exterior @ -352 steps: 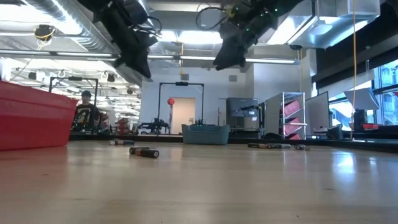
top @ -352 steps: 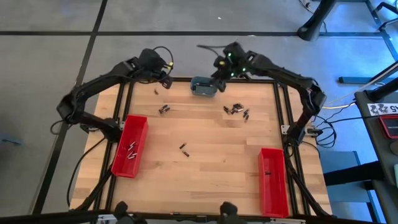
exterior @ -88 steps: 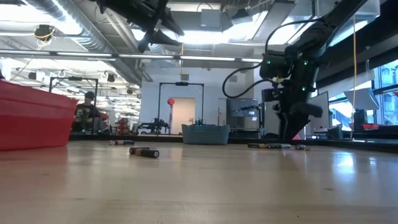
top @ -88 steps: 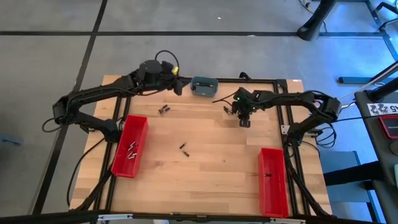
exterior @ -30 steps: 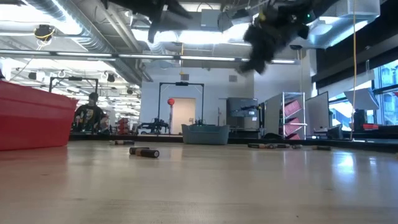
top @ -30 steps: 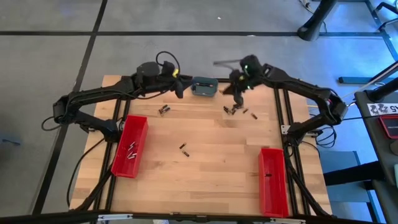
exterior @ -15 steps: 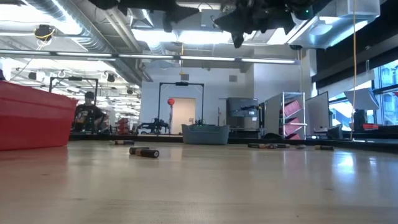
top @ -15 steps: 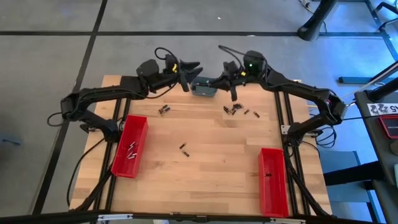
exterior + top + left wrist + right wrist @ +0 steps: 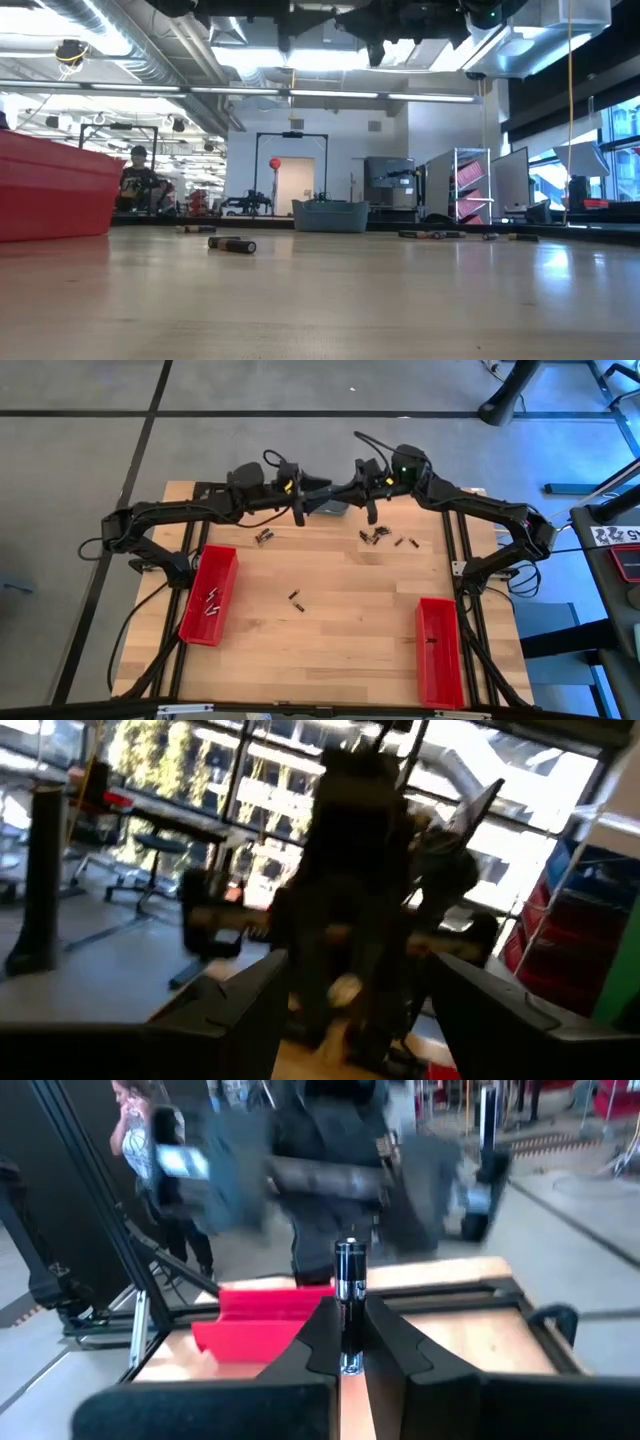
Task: Sort batteries
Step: Put the silver battery into the left red bin
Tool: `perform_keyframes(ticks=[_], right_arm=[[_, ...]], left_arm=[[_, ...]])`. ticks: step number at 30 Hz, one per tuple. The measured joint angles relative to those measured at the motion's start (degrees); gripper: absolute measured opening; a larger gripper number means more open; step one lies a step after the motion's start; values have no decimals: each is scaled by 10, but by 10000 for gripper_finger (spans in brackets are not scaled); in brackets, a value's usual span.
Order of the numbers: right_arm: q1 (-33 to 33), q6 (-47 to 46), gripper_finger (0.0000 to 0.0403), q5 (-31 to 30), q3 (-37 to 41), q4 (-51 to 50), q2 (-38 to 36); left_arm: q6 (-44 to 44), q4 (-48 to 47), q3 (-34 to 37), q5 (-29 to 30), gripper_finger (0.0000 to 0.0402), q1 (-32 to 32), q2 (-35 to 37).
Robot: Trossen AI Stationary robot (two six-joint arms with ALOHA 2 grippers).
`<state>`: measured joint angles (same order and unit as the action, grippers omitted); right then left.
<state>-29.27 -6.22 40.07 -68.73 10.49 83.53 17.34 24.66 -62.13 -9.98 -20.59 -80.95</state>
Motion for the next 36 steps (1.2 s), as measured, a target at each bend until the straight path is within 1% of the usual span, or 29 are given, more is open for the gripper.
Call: perform_keyframes(ticks=[2,5,11,16,20,26,28,32,36], right_arm=[[0,0,20,0,0,12,0],[0,-11,20,-1,0,19,0],[0,-15,21,-6,0,20,0],[0,-15,21,-11,0,20,0],[0,-15,21,-11,0,20,0],[0,-15,21,-12,0,20,0],[0,-15,21,-12,0,20,0],[0,-15,29,-10,0,20,0],[1,-15,58,-9,-1,24,-1]], left_arm=[[0,-26,0,16,217,-2,0],[-5,-26,0,39,210,-2,0],[-56,-15,0,41,194,5,0],[-55,-16,0,41,168,6,-2],[-55,-15,0,42,127,6,-3],[-38,-11,0,39,36,6,-3],[-37,-10,0,37,17,8,-3],[-29,-6,0,38,19,15,-3],[-33,6,0,39,15,23,-1]])
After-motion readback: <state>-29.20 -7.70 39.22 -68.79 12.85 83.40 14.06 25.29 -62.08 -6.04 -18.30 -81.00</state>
